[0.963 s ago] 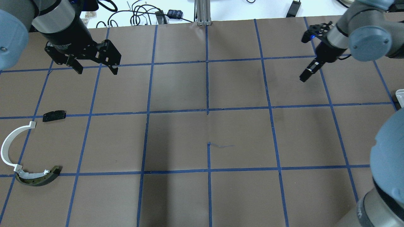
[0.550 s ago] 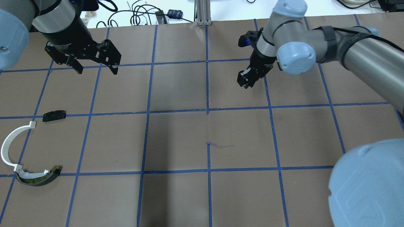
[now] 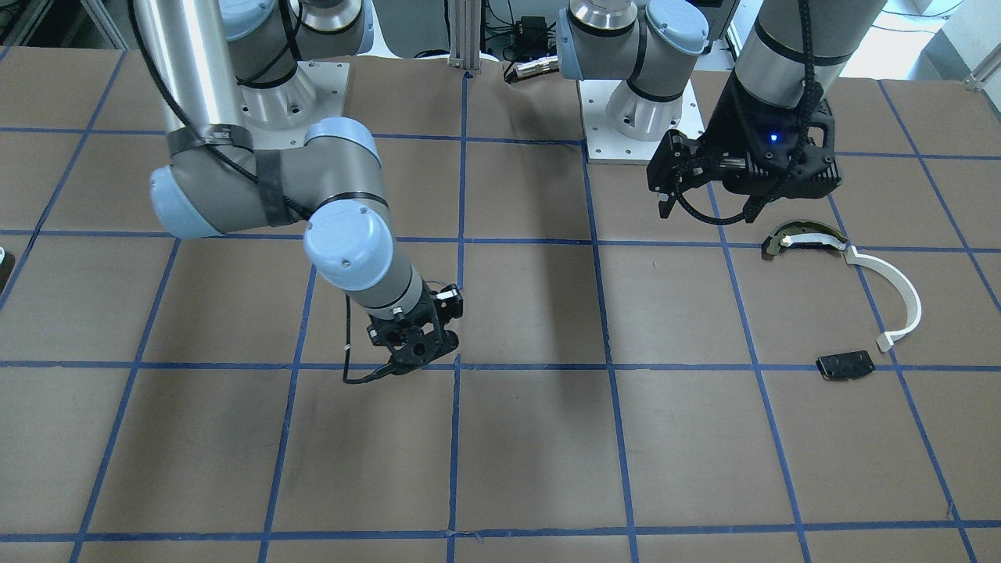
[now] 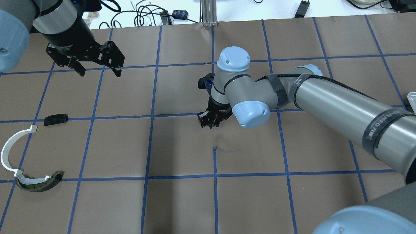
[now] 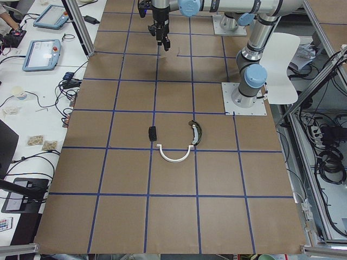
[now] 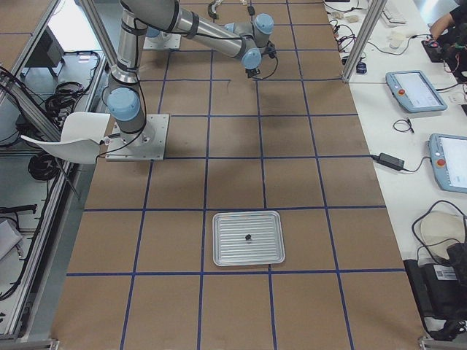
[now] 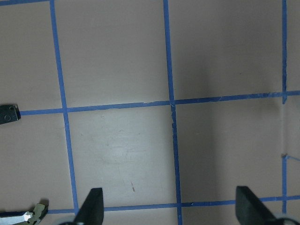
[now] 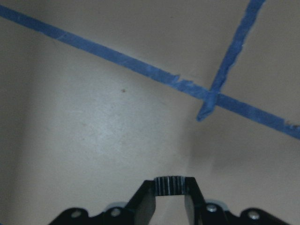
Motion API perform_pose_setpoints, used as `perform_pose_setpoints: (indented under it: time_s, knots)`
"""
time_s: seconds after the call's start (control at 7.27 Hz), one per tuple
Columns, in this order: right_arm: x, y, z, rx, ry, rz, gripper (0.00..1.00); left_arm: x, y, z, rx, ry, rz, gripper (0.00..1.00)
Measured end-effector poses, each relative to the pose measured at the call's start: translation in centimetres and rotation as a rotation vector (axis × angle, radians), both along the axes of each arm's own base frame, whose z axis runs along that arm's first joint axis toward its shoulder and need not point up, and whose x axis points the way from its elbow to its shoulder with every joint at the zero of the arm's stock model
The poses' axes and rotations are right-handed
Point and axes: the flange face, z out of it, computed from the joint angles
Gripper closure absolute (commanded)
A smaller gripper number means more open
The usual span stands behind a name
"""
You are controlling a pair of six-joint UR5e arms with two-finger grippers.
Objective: Place bearing gear from tray to pile
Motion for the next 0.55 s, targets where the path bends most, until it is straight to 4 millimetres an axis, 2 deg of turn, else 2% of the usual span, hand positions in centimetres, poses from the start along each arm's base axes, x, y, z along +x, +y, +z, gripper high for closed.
perform_pose_setpoints:
  time_s: [0.14,0.41,0.55]
  knots:
    - [1.3,1.2,-0.2,0.000,-0.028,-0.021,0.03,0.0,0.0,0.0,0.000,0.000,0.000,0.00]
    - [2.1,1.6,0.2,0.006,-0.049,-0.115,0.00,0.1,0.1,0.1,-0.002,-0.002,0.000,0.00]
    - [1.6,1.1,0.8,-0.004,-0.049,-0.165,0.00,0.1,0.2,0.1,-0.002,-0.003,0.001,0.00]
